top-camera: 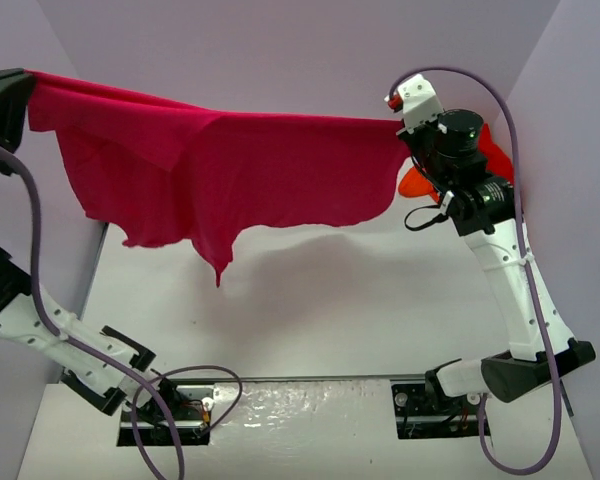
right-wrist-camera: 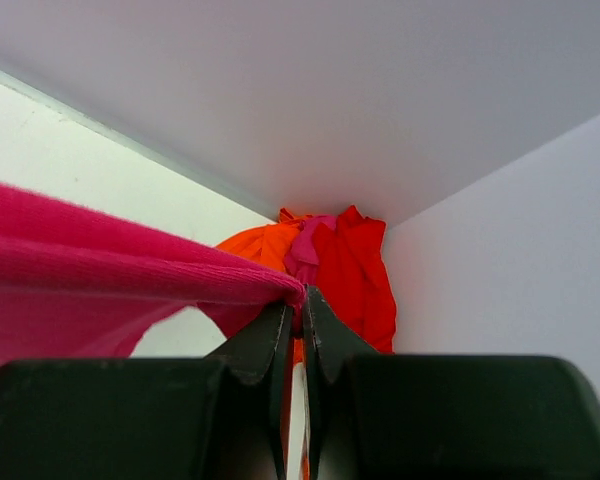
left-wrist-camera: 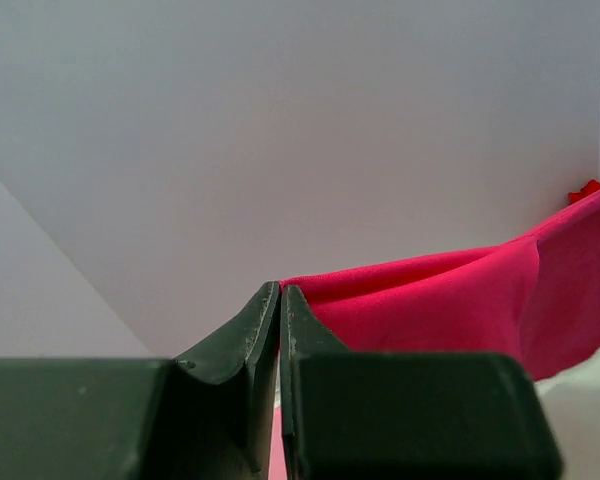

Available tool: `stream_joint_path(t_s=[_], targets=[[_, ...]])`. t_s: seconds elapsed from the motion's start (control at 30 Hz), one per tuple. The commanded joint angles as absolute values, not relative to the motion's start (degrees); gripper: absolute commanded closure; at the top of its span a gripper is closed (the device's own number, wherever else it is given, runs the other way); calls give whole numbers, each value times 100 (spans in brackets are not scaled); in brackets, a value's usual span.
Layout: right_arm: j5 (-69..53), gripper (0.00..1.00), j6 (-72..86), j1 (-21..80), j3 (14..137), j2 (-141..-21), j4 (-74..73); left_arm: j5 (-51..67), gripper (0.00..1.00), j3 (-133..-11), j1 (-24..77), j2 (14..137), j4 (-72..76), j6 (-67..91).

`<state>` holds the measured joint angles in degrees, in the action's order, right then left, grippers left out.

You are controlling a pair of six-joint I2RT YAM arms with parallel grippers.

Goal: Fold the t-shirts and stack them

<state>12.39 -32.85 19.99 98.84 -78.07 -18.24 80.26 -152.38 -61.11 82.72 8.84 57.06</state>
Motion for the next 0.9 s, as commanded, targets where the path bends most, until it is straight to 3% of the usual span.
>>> stream_joint_path(t_s=[0.0,0.07,0.27,0.37,0.53,0.6,0.67,0.8,0.87], targets=[[1435,100,-3103,1842,9798,-7849,-1644,7118,100,-14476,-5491,7950,2877,6858],[1363,100,-3015,1799,9769,-7842,-1644,6405,100,-14551,-5176,7812,1760,6376],[1354,100,-3048,1758,9591,-7644,-1644,6475,100,-14637,-5223,8527,1481,8238],[1371,100,-3048,1758,9630,-7601,-1644,6687,100,-15244,-5355,8925,-400,7248],[1303,100,-2972,1758,9747,-7637,-1686,6624,100,-14968,-6695,9448,206,8089],[1283,100,-2944,1742,9766,-7639,-1714,6485,100,-15153,-7105,9556,-671,7968],[1233,100,-2944,1681,9682,-7592,-1717,6645,100,-14811,-7124,9386,-186,8078],[1042,100,-2922,1581,9555,-7490,-1699,6728,100,-12665,-6965,8488,2288,8943],[1011,100,-2896,1569,9589,-7497,-1718,6883,100,-12467,-6542,8116,1998,8662]])
